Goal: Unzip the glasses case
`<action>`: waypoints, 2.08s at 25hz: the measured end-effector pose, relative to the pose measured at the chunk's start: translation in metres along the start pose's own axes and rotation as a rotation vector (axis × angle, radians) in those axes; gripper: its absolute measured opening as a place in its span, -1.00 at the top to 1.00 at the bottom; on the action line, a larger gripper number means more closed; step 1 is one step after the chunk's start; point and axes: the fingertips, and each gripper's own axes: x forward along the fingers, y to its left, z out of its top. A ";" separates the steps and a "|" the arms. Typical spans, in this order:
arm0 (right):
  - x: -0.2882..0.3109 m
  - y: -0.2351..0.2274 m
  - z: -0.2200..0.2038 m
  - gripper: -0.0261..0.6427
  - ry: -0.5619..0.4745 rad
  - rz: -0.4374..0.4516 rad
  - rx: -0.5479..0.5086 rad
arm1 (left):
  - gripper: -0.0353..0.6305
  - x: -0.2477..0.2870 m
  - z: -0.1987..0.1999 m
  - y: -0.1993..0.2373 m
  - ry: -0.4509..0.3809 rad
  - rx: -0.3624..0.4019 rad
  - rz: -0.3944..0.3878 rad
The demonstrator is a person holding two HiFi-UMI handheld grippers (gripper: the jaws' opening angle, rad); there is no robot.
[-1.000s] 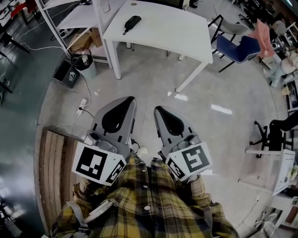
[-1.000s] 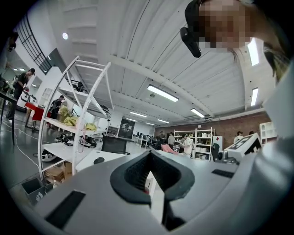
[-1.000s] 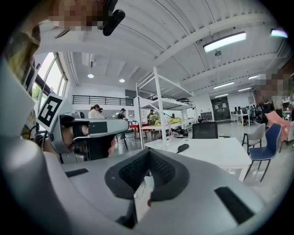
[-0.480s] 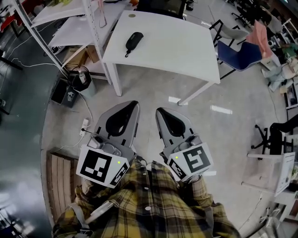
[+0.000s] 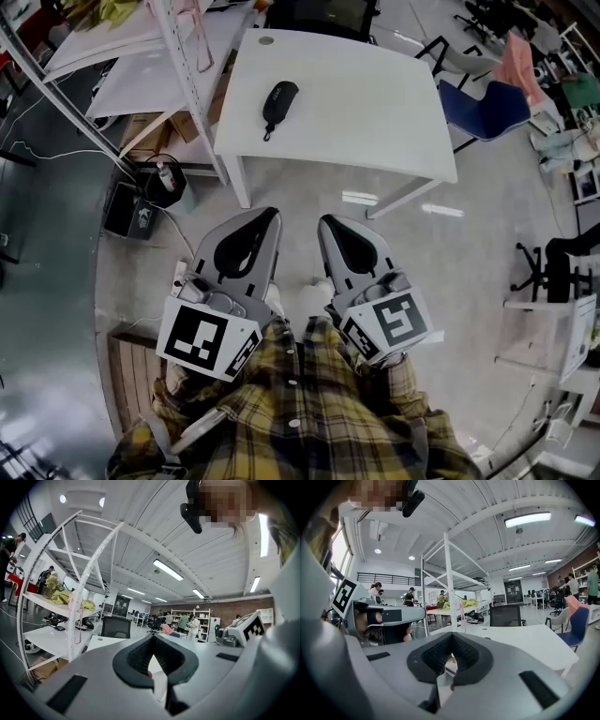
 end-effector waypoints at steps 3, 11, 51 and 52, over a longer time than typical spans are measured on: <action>0.019 -0.011 0.001 0.93 0.008 -0.014 0.007 | 0.87 0.014 -0.001 0.016 0.010 -0.009 -0.005; 0.080 -0.057 0.005 0.93 0.006 0.002 0.006 | 0.87 0.075 0.004 0.058 -0.001 0.006 0.012; 0.332 -0.284 0.032 0.93 0.162 0.191 0.016 | 0.87 0.362 0.018 0.238 0.122 -0.019 0.224; 0.334 -0.285 0.031 0.93 0.166 0.190 0.019 | 0.87 0.363 0.015 0.241 0.130 -0.019 0.230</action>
